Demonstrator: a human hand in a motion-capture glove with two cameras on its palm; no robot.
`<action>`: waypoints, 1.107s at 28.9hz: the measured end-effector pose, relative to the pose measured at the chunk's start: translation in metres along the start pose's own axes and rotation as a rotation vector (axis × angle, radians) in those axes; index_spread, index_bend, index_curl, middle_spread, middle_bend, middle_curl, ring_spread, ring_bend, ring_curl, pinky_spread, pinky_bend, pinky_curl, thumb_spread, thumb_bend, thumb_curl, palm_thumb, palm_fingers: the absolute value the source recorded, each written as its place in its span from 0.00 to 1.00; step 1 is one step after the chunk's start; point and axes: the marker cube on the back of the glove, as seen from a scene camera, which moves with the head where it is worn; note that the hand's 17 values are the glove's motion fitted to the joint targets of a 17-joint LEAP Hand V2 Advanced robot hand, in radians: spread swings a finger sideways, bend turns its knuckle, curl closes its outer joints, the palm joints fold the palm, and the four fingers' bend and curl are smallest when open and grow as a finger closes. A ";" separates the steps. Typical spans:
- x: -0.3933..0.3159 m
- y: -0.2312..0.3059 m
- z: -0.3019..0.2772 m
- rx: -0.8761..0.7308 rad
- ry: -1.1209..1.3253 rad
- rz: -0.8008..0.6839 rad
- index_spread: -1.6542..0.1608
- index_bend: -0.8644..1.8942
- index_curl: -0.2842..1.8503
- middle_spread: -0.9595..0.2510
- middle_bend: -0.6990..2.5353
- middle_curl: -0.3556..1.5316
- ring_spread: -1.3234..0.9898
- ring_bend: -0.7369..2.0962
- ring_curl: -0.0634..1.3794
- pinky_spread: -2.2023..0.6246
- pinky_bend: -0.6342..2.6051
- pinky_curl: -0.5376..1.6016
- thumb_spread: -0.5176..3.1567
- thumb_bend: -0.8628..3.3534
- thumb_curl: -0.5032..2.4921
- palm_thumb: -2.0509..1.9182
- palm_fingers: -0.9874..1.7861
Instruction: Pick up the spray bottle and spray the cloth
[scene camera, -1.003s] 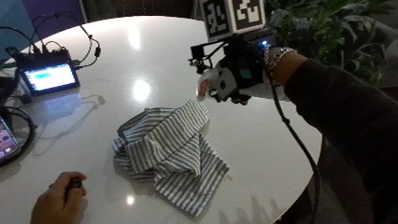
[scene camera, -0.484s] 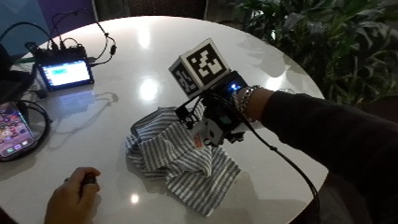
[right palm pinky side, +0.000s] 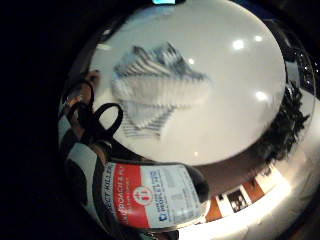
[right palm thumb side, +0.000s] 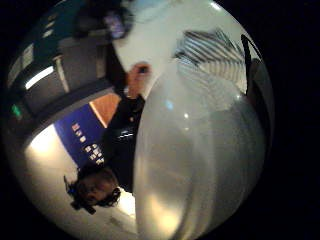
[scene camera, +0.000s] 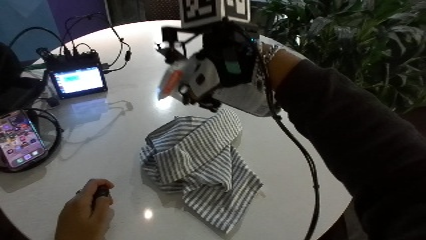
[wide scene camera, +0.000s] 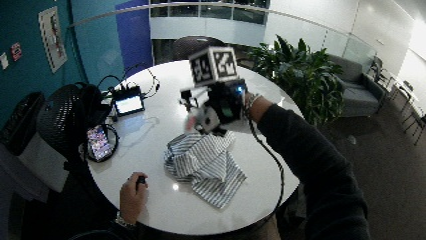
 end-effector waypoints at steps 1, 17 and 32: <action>-0.008 0.002 -0.010 0.035 -0.038 -0.035 0.75 0.38 0.39 0.61 0.39 0.48 0.50 0.51 0.36 0.68 0.34 0.43 0.27 0.20 0.42 0.76 0.83; -0.049 -0.064 -0.064 0.753 -0.857 -0.601 0.75 0.37 0.39 0.62 0.39 0.48 0.50 0.51 0.36 0.68 0.34 0.43 0.28 0.20 0.42 0.76 0.83; -0.032 -0.134 0.007 0.907 -0.893 -0.474 0.75 0.37 0.39 0.63 0.40 0.48 0.50 0.53 0.37 0.68 0.36 0.44 0.29 0.20 0.43 0.77 0.83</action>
